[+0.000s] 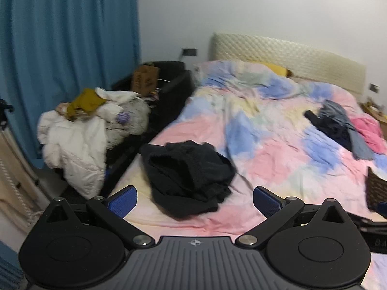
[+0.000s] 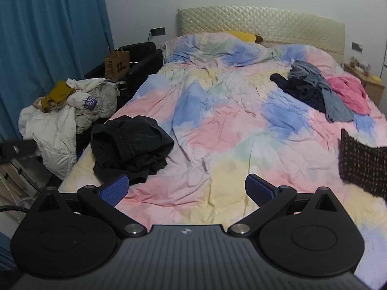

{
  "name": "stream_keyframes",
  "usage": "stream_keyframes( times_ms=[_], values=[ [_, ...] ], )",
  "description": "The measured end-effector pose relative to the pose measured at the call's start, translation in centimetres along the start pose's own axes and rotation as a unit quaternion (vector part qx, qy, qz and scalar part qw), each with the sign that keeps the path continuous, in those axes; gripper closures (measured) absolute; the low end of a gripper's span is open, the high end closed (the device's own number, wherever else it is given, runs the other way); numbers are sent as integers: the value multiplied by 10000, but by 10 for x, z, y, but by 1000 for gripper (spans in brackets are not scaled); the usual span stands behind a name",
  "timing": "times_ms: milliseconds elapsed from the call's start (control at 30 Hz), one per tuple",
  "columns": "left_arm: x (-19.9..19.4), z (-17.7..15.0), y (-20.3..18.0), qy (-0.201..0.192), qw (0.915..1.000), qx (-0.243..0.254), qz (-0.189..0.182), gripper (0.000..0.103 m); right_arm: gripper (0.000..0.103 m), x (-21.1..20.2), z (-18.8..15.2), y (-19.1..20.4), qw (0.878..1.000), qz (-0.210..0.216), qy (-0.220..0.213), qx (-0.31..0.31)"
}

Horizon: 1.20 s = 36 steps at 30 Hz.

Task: Fold clothes

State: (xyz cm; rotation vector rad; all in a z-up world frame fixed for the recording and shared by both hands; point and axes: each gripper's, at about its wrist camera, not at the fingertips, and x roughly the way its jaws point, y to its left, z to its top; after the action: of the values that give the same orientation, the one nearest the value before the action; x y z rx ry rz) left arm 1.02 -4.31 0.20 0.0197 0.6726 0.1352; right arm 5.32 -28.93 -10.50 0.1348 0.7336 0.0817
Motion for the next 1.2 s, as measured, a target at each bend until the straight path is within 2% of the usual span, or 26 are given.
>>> stream_keyframes(
  times_ms=[67, 200, 300, 433, 533, 767, 867, 1033, 1200],
  values=[
    [1, 1, 5, 39, 9999, -90, 57, 0, 0, 6, 0, -1, 10000, 46, 8, -80],
    [8, 2, 20, 178, 9994, -269, 137, 0, 0, 22, 4, -2, 9987, 480, 169, -4],
    [29, 5, 38, 406, 9984, -361, 162, 0, 0, 35, 8, 4, 9979, 626, 151, -9],
    [60, 10, 69, 369, 9985, -362, 178, 0, 0, 69, 17, 21, 9961, 749, 456, 46],
    [94, 19, 97, 398, 9989, -252, 77, 0, 0, 92, 24, 52, 9973, 574, 333, -306],
    [183, 50, 173, 438, 9986, -243, -179, 0, 2, 170, 46, 124, 9979, 411, 496, -67],
    [223, 61, 196, 549, 9984, 14, -143, 0, 6, 216, 53, 153, 9965, 309, 771, 82],
    [280, 60, 229, 787, 9966, 32, -234, 0, 7, 290, 53, 195, 9936, 208, 1108, 39],
    [328, 51, 248, 1092, 9938, 13, -205, 0, 19, 360, 44, 222, 9889, -19, 1488, -47]
  ],
)
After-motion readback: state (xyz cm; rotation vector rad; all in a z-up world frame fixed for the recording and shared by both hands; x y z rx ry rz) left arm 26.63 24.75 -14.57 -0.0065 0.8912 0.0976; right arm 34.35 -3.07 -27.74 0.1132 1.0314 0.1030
